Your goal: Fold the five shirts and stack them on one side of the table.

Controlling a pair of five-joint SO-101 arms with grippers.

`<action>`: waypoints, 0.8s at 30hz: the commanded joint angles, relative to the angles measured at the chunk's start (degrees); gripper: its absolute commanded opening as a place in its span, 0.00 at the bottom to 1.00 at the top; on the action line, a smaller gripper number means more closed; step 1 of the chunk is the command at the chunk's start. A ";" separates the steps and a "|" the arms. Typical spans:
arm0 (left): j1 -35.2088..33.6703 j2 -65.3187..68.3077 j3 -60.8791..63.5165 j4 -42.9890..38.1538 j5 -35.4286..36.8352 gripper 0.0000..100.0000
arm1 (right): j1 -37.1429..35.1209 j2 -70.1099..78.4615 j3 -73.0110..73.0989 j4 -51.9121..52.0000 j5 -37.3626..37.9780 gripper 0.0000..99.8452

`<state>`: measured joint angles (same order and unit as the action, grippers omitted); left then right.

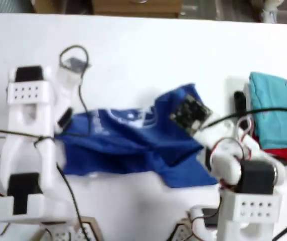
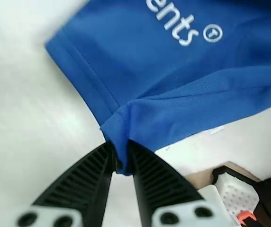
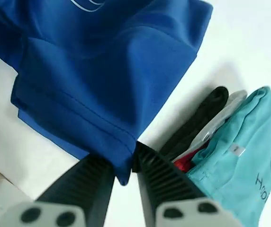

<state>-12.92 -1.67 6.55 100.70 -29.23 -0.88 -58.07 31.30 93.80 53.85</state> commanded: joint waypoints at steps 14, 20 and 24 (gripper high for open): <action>1.14 -3.34 17.63 -12.40 -0.62 0.02 | 7.78 -17.80 26.90 -6.64 7.74 0.02; 1.14 -3.25 18.07 -13.10 -0.53 0.02 | 7.87 -20.09 31.21 -9.63 7.82 0.02; 1.14 -2.90 18.07 -13.10 -0.62 0.02 | 8.92 -20.09 34.20 -10.07 12.04 0.02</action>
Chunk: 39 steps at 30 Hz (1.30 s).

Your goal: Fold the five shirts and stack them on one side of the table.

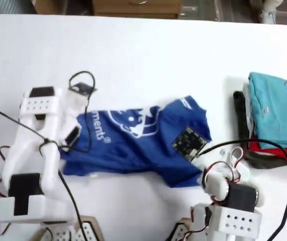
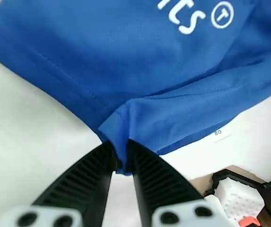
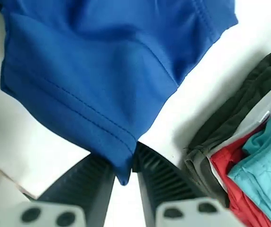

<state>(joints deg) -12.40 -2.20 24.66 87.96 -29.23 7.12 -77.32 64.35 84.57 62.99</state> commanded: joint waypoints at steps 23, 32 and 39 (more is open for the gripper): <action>2.55 -2.81 -13.41 6.68 -0.18 0.16 | -0.04 -1.19 -3.60 -6.29 6.95 0.21; -0.53 -2.20 -31.16 13.01 -0.09 0.20 | -0.31 -1.19 -15.47 -12.70 -2.64 0.21; 0.97 2.11 -26.68 3.52 2.73 0.20 | -2.86 0.75 -2.73 -34.51 -9.05 0.16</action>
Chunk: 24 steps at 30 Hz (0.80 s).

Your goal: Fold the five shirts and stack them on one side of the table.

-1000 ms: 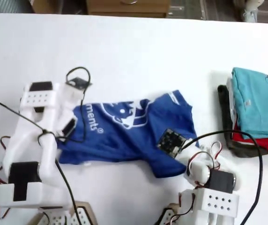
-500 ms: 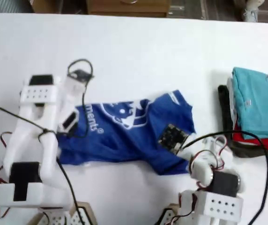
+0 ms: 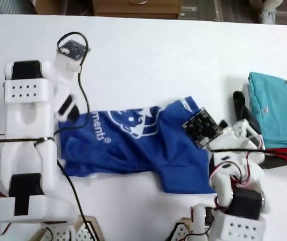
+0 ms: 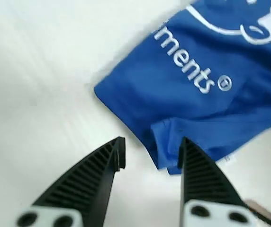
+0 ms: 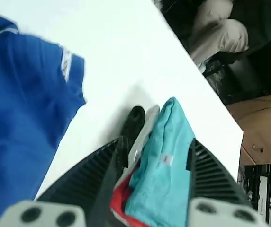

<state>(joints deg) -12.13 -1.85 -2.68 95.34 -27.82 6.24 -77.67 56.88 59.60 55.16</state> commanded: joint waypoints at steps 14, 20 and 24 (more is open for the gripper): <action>3.96 36.48 -17.45 -8.00 3.08 0.04 | -11.21 48.04 -2.20 -36.97 -9.05 0.02; 3.87 42.55 -23.60 -6.59 5.01 0.04 | -16.13 73.19 -24.26 -30.55 -14.68 0.02; 3.34 44.75 -25.10 -5.27 5.01 0.04 | -19.03 83.38 -33.49 -23.78 -16.00 0.02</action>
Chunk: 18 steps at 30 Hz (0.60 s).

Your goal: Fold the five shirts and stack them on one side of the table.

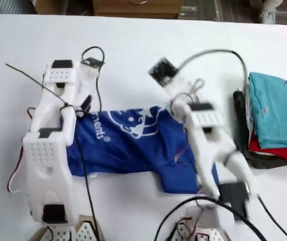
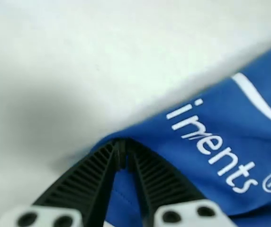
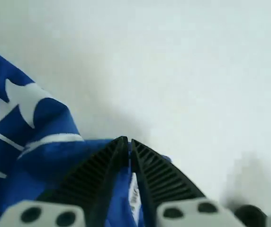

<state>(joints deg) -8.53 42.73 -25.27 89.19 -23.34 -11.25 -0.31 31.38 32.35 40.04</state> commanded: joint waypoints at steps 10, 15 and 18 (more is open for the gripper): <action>-6.15 0.70 -2.42 0.70 -0.44 0.04 | 9.89 19.03 -15.47 4.53 1.23 0.02; -7.03 0.62 -2.51 0.70 -2.29 0.04 | 14.46 22.20 -19.34 4.62 7.21 0.02; -6.51 0.26 -2.51 0.79 -2.20 0.04 | 14.55 22.37 -20.66 4.70 7.38 0.02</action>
<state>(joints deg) -12.92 43.60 -26.07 89.63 -25.10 0.09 22.11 13.89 36.75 46.64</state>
